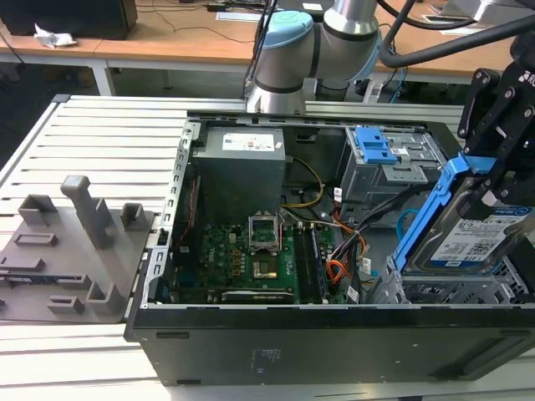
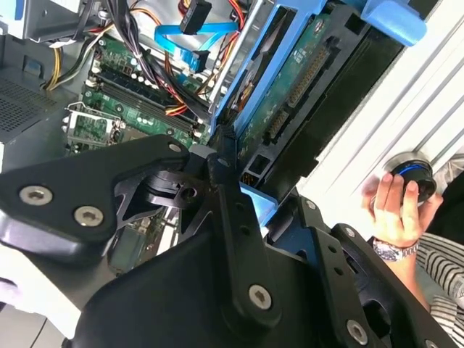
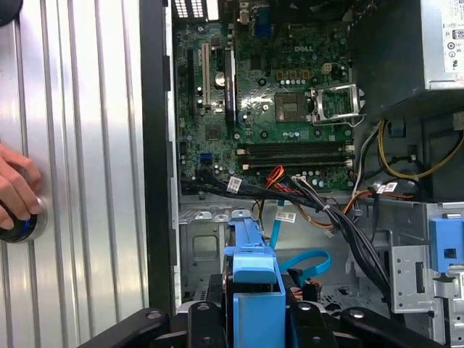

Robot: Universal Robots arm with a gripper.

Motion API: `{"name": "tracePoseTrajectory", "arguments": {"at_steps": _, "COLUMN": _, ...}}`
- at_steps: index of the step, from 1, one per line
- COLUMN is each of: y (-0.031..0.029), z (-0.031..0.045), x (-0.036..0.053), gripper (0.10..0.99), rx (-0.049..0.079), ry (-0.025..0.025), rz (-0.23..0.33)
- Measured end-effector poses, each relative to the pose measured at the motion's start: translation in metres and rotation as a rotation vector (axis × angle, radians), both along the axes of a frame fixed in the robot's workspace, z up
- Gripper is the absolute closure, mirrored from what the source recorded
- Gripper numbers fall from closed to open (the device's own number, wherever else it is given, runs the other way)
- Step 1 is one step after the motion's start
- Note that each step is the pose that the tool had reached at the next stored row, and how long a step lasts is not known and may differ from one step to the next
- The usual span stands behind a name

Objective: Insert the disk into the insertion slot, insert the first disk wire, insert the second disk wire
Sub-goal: 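Insert the disk into the insertion slot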

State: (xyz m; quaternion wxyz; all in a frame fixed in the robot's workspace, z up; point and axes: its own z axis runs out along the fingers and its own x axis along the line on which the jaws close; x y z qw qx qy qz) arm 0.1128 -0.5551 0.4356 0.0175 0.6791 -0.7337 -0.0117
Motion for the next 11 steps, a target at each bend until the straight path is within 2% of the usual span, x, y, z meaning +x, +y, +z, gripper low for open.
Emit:
{"name": "tracePoseTrajectory", "arguments": {"at_steps": 2, "y": 0.0, "z": -0.0067, "x": 0.0, "gripper": 0.722, "rx": 0.0, "ry": 0.0, "rz": 0.0}}
{"name": "tracePoseTrajectory", "arguments": {"at_steps": 11, "y": 0.0, "z": -0.0266, "x": 0.0, "gripper": 0.722, "rx": 0.0, "ry": 0.0, "rz": 0.0}}
